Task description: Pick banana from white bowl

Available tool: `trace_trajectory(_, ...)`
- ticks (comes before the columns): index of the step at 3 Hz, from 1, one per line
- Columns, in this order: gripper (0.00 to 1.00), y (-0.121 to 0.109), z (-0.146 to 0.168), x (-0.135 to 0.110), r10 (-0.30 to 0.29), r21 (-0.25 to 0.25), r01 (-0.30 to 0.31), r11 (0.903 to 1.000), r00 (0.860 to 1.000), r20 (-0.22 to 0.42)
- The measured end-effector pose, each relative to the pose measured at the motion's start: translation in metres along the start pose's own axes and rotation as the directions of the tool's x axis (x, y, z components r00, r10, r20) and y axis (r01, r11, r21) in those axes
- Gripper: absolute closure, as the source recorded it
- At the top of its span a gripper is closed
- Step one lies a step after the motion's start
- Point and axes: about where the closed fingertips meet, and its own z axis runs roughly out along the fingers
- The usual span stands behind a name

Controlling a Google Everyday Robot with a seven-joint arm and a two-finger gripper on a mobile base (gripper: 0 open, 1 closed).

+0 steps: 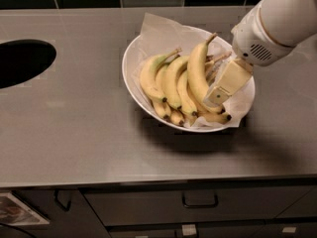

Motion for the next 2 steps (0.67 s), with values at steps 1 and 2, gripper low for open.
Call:
trace_trajectory(1,0.0,0.008,0.014,-0.01,0.011,-0.017,-0.011,0.9998,1.0,0.002)
trace_trajectory(2,0.0,0.003,0.024,-0.011,0.069,0.004,-0.069,0.9976,0.998,-0.001)
